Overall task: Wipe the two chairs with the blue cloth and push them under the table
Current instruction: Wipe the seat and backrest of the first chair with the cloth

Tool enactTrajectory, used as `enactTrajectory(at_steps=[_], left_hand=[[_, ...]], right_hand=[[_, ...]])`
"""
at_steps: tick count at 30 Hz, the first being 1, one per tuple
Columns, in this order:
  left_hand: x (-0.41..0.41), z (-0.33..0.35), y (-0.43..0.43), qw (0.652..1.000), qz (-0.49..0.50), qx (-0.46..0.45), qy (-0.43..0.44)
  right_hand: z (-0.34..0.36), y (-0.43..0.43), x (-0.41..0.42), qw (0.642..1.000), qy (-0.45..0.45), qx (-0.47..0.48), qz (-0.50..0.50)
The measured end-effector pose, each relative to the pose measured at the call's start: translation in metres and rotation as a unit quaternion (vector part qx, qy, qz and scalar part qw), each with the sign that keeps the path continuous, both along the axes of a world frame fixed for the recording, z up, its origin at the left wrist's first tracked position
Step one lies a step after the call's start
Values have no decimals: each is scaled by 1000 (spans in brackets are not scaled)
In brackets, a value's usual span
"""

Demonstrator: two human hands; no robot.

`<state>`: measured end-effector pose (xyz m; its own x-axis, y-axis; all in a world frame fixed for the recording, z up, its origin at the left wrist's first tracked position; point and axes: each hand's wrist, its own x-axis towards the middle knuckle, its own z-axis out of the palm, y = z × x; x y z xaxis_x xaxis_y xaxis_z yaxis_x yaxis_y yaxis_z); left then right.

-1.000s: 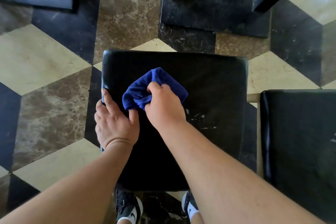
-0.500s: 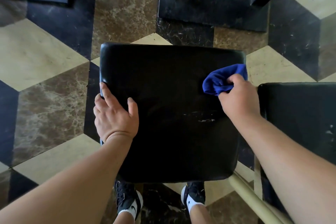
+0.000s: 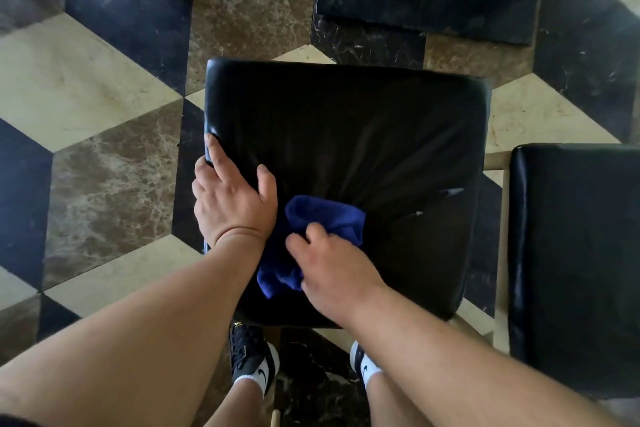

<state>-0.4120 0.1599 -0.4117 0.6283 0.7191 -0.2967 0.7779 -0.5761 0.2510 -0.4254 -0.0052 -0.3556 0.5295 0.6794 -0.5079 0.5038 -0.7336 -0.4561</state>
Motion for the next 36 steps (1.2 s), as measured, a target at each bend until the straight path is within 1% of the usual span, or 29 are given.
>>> enactTrajectory(at_steps=[3,5,7,9,12,15,18,21,25,28,30,33,34,36], left_hand=[[-1,-1,0,1000,-7,7,4],[-1,-1,0,1000,-9,9,5],[0,-2,1,1000,-11,9,1],[1,-3,2,1000,-6,10,-3],[0,-3,0,1000,1,10,-4],[-1,-4,0,1000,4,9,-6],[-1,-5,0,1000,1,9,-4],[-1,-5,1,1000,0,8,-5],[-1,-5,0,1000,-2,5,-5],[-1,-5,0,1000,-2,7,-4],[-1,-5,0,1000,-3,10,-12],[-1,-6,0,1000,-3,12,-17],[-1,-6,0,1000,-4,14,-18],[-1,-9,0,1000,-4,18,-20]], right_hand=[[-3,-12,-14,993,36,37,103],[-4,-16,-5,987,19,51,151],[-2,-13,13,985,-14,52,166],[-2,-7,40,989,-48,49,130],[-11,2,101,997,-76,26,10],[-20,6,156,989,-116,9,-91],[-21,9,162,983,-134,8,-124],[-15,5,127,992,-93,8,-80],[-7,-21,52,999,-37,13,36],[-2,-48,13,991,23,11,134],[1,-64,7,977,55,10,205],[6,-75,21,961,56,10,269],[7,-77,30,962,43,8,270],[7,-79,54,972,4,1,236]])
